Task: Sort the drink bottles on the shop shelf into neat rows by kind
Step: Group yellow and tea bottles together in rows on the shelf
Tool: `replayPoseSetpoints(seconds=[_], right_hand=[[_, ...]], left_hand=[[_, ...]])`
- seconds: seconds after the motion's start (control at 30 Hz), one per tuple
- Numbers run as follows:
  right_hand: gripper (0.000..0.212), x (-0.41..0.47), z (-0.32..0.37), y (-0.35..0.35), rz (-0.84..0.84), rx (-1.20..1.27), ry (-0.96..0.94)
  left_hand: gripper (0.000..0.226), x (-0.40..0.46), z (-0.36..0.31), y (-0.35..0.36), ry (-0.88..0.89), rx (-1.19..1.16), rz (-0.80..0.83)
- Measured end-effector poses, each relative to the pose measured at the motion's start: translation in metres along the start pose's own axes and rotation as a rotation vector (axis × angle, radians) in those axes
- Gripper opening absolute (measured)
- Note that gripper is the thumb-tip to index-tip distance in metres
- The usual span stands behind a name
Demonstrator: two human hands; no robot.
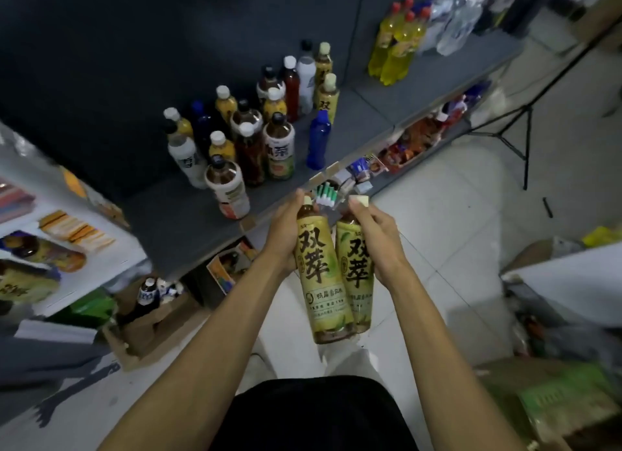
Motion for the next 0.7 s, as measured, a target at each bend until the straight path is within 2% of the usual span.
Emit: replayPoseSetpoints(seconds=[0.17,0.27,0.5,0.6,0.7], right_hand=[[0.03,0.029,-0.003,-0.095,-0.123,0.098,0.012],[0.034,0.035,-0.002,-0.159,-0.212,0.126,0.063],[0.037,0.066,0.013,-0.268,-0.366,0.158,-0.008],[0.04,0.091,0.024,-0.295,-0.374,0.151,-0.04],[0.031,0.125,0.038,-0.317,-0.359,0.112,-0.089]], left_hand=[[0.005,0.041,0.035,0.082,-0.082,0.212,0.067],[0.014,0.066,0.046,0.128,-0.096,0.263,0.088],[0.026,0.119,0.05,0.23,0.104,0.503,0.153],[0.026,0.152,0.049,0.252,0.12,0.461,0.143],[0.027,0.192,0.045,0.275,0.118,0.452,0.176]])
Point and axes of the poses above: each hand's wrist, its own x-axis towards the middle knuckle, its own y-axis out of the palm, z = x × y, the point moved 4 cm from there along x, towards the middle knuckle, and after that the axes turned 8 degrees about z, right-handed, at the moved point
